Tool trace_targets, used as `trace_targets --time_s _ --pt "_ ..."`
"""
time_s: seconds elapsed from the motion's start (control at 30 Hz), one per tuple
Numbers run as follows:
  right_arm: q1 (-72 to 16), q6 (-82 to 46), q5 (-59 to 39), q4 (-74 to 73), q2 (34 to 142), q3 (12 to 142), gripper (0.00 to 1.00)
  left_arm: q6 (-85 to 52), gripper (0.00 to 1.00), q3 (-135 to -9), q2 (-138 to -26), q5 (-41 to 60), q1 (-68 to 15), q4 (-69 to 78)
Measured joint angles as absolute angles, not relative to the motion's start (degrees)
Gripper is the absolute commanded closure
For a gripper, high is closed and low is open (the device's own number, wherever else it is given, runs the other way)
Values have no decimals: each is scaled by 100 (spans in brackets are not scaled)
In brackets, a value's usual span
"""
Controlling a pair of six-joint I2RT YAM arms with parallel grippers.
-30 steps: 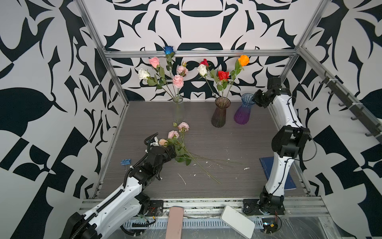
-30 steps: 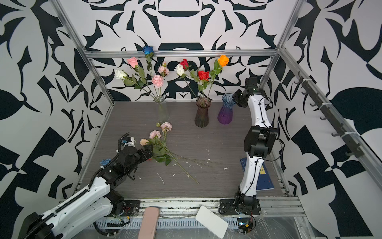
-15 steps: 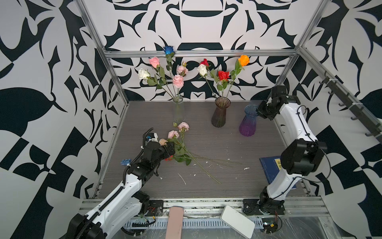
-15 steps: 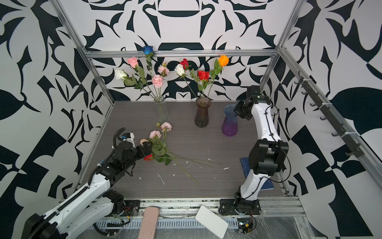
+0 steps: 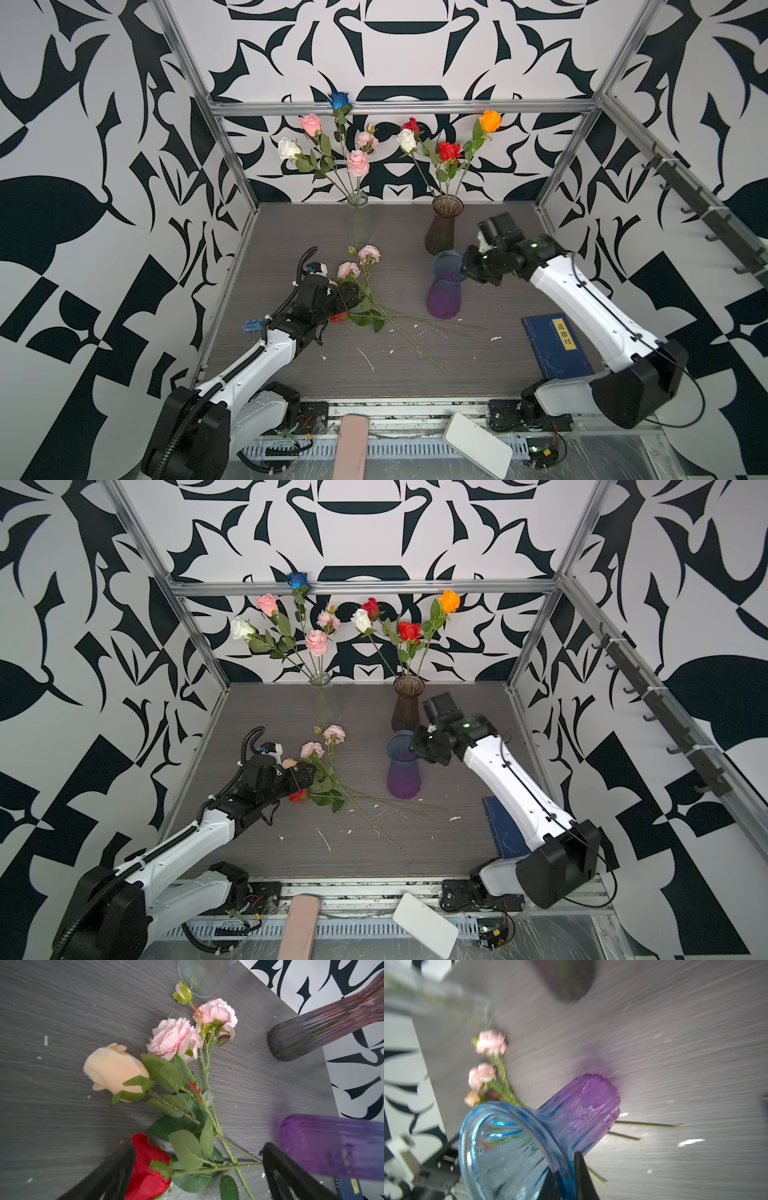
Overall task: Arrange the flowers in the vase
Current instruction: 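Carry the blue-purple vase next to the rose bunch and set it down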
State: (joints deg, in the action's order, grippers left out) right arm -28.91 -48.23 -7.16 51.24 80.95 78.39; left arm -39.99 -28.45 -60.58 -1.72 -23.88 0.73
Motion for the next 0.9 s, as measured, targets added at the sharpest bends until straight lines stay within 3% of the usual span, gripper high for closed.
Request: trace_targets --time_s 0.27,0.73,0.9 --pt "-3905 -5280 -694 4523 9260 8750 100 -4025 1 -2954 -5806 -148 -2303 102" --pt "-3833 -5214 -561 4814 9745 9402 100 -4191 1 -2565 -5181 -274 -2233 -73" --pt "-3828 -5240 -523 4825 9741 9400 93 -4198 1 -2565 -5186 -274 -2202 -73"
